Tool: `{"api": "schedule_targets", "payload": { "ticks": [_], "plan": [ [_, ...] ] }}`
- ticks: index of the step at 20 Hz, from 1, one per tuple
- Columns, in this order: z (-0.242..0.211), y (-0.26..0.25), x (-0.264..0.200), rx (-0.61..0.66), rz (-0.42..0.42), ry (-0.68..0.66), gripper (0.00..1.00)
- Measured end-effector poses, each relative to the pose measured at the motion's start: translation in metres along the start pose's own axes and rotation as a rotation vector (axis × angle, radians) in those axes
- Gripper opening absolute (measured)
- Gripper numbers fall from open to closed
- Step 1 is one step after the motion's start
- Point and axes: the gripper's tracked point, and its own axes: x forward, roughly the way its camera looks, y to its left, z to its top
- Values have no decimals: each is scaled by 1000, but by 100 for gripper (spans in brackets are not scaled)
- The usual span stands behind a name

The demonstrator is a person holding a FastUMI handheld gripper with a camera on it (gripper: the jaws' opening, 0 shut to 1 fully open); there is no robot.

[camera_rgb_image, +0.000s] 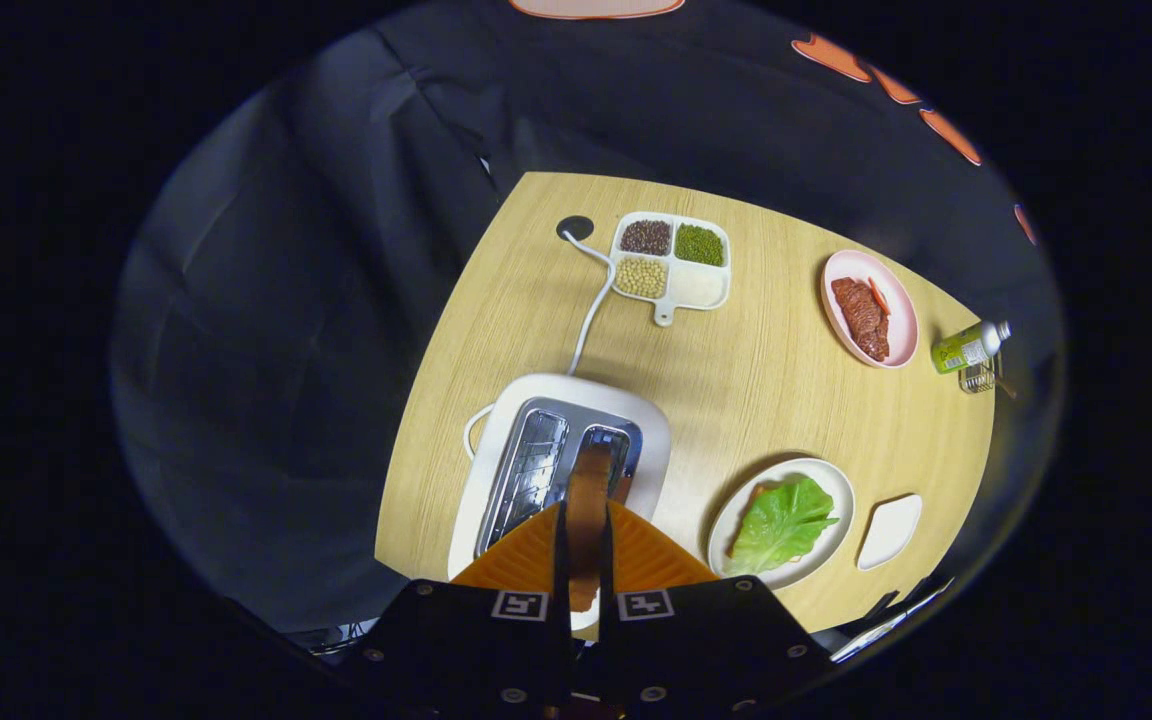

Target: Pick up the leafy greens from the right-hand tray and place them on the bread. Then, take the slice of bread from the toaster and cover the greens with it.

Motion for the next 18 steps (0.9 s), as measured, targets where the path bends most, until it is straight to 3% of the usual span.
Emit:
{"api": "schedule_targets", "payload": {
  "ticks": [9, 18],
  "plan": [
    [1, -26, -72, 52, 69, -125, 11],
    [-38, -112, -86, 140, 59, -161, 11]
  ]
}}
